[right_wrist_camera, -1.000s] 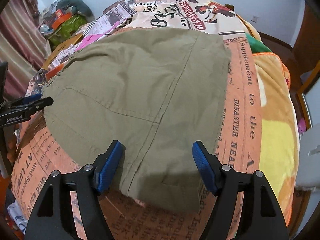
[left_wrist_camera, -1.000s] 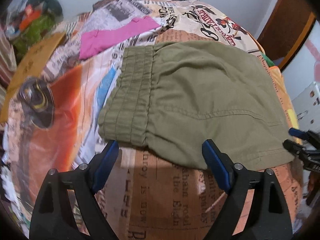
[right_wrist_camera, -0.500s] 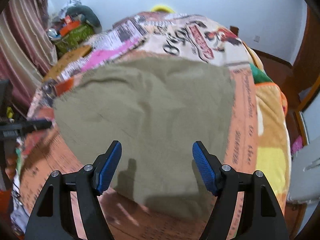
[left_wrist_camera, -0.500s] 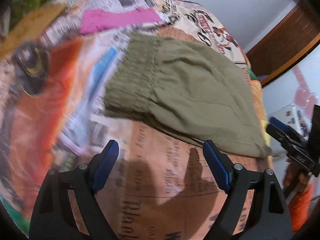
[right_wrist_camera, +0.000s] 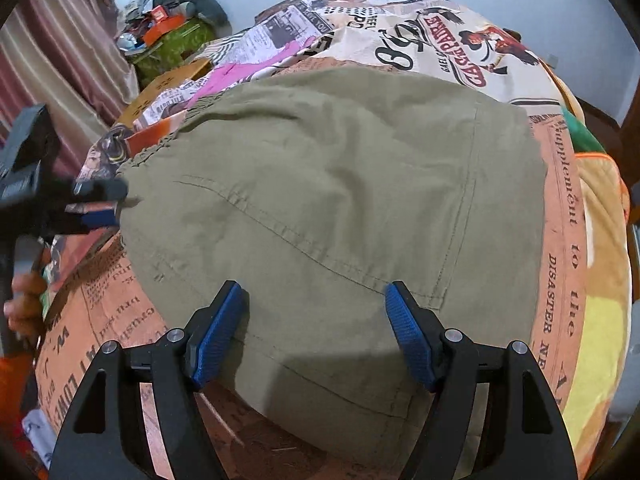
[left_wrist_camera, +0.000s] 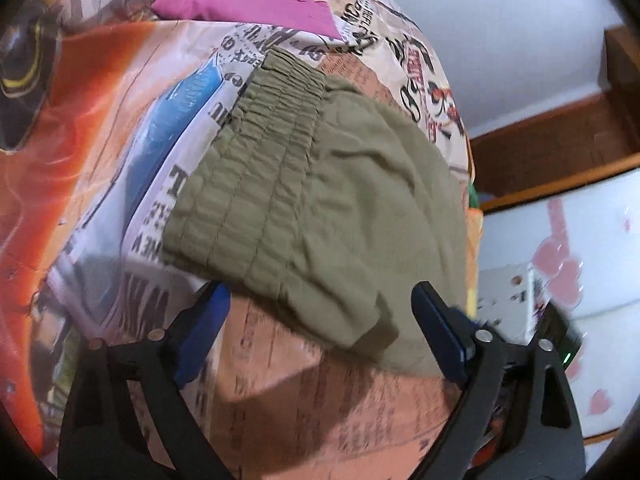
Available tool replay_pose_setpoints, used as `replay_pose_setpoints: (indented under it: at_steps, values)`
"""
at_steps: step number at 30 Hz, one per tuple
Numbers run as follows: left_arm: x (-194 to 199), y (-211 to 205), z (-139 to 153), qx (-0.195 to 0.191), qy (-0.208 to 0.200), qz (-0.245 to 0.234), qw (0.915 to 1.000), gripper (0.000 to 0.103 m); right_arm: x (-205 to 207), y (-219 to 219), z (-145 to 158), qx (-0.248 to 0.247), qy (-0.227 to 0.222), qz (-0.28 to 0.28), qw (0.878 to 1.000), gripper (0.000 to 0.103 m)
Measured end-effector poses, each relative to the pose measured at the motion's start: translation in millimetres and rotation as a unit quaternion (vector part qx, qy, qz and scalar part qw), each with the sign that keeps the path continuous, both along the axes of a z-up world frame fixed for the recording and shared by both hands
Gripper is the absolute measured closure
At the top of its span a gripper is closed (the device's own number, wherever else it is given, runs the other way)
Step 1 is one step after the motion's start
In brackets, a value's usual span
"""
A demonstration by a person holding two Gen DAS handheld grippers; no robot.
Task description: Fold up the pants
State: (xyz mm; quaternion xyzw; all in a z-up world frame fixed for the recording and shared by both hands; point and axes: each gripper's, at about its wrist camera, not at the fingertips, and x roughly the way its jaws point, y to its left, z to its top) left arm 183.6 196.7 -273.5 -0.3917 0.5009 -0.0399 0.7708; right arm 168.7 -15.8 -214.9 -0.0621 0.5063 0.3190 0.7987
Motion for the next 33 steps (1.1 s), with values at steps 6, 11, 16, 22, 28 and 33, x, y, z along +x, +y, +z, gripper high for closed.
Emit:
replay_pose_setpoints:
  at_steps: [6, 11, 16, 22, 28, 33]
  values:
    - [16.7, 13.7, -7.3, -0.019, 0.001, 0.036, 0.9992, 0.014, -0.8, -1.1, -0.7, 0.011, 0.004, -0.003, 1.000, 0.032]
    - [22.1, 14.9, -5.6, 0.052, 0.019, 0.047, 0.9974, 0.048, -0.3, -2.5, -1.7, 0.018, 0.006, -0.006, 1.000, 0.032]
    - [15.7, 5.6, 7.9, 0.116, 0.000, 0.050, 0.9920, 0.059, -0.9, -3.1, -1.3, 0.021, 0.005, -0.007, 1.000, 0.032]
    - [8.8, -22.7, 36.3, 0.236, -0.035, 0.023, 0.9708, 0.065, -1.4, -9.2, 0.2, 0.021, 0.005, -0.015, 1.000, 0.032]
    - [-17.2, -47.1, 68.9, 0.347, -0.074, -0.002, 0.9348, 0.066, -13.0, -25.6, 7.9, 0.027, 0.000, -0.029, 0.999, 0.032]
    - [-36.2, -55.8, 92.2, 0.391, -0.102, -0.003, 0.9146, 0.066, -22.8, -46.6, 9.7, 0.023, 0.006, -0.046, 0.999, 0.032]
